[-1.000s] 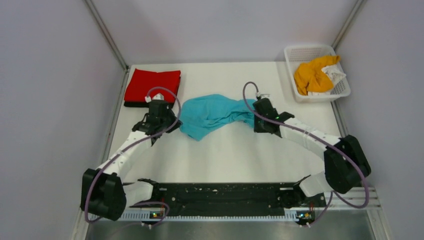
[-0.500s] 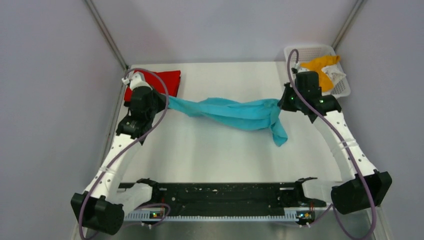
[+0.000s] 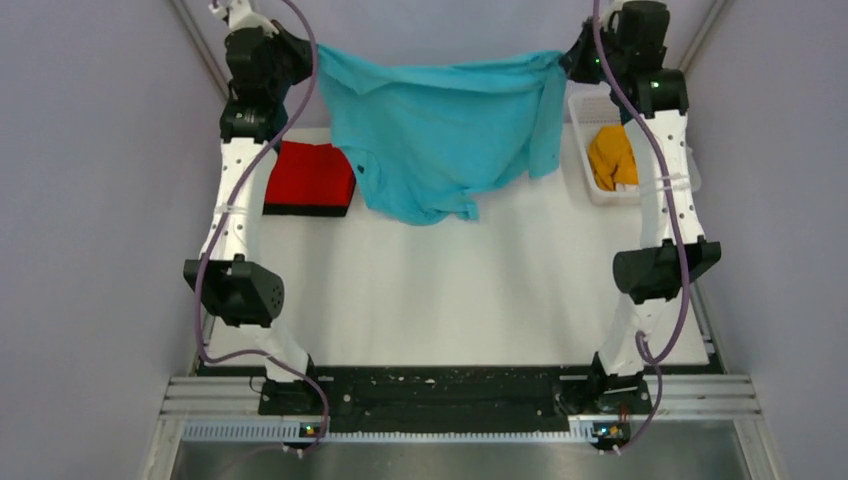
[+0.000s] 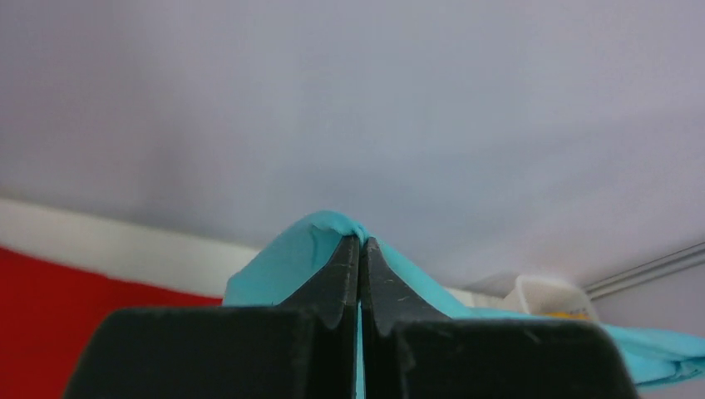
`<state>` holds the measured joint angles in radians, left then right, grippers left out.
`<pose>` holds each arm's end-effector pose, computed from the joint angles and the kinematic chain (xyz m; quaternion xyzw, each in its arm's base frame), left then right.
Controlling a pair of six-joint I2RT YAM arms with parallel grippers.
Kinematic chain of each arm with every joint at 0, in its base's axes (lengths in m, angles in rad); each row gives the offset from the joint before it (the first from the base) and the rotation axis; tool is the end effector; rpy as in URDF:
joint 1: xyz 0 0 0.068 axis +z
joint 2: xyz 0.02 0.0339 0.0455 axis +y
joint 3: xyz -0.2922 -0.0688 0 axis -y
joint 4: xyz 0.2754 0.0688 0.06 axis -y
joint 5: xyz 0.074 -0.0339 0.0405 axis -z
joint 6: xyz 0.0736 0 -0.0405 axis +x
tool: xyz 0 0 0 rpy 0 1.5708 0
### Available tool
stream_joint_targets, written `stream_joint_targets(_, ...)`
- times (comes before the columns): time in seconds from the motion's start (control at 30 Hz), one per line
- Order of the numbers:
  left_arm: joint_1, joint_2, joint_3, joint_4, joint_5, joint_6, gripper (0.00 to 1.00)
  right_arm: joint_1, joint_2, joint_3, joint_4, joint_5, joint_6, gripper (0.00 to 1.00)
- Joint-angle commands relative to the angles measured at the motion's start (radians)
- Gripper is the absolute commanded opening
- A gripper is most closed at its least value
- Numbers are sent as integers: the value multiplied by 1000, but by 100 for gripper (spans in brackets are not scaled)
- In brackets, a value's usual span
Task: Fold and stack the t-shirts
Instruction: Flatten out the tshirt
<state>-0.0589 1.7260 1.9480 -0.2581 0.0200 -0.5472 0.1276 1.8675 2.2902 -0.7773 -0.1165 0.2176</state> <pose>0.4672 -0.0290 0.5160 -0.1672 0.7001 -0.2140 0.6604 0.4650 0.0683 0.5096 0.0036 0.8200 0.1450 0.5537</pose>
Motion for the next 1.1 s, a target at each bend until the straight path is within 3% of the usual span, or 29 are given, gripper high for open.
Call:
stream_joint_targets(0.0,41,0,262,64,148,14,0,-32,16,325,1,-51,-56,0)
stream_joint_targets(0.1,42,-49,264,75,149,51,0,-34,-81,183,69,-63,-95,0)
stream_joint_targets(0.2,43,-143,124,96,138,80,0,-36,-207,-57,137,-78,-129,0)
stream_joint_targets(0.37,42,-374,-400,176,139,69,0,-35,-415,-486,114,-48,-175,0)
stream_joint_targets(0.47,42,-499,-755,170,124,12,0,-34,-525,-737,13,-42,-133,2)
stream_joint_targets(0.57,41,-579,-1020,46,81,-75,0,-31,-556,-909,-156,22,-34,7)
stream_joint_targets(0.6,41,-599,-1100,-11,66,-93,0,-26,-565,-957,-192,95,-5,15)
stream_joint_targets(0.63,41,-607,-1139,-70,42,-106,0,-25,-575,-995,-226,138,15,30)
stream_joint_targets(0.67,41,-612,-1167,-131,16,-116,13,-25,-586,-1029,-249,182,29,52)
stream_joint_targets(0.73,41,-617,-1180,-239,-45,-137,70,-25,-614,-1080,-260,215,36,82)
stream_joint_targets(0.77,42,-617,-1167,-278,-54,-142,91,-25,-630,-1099,-253,218,44,90)
stream_joint_targets(0.8,41,-618,-1152,-302,-57,-144,97,-25,-641,-1115,-238,213,53,98)
stream_joint_targets(0.97,39,-626,-1106,-245,27,-127,99,-26,-678,-1216,-121,131,120,99)
stream_joint_targets(1.07,33,-614,-1120,-184,114,-120,99,-26,-709,-1331,0,-82,141,99)
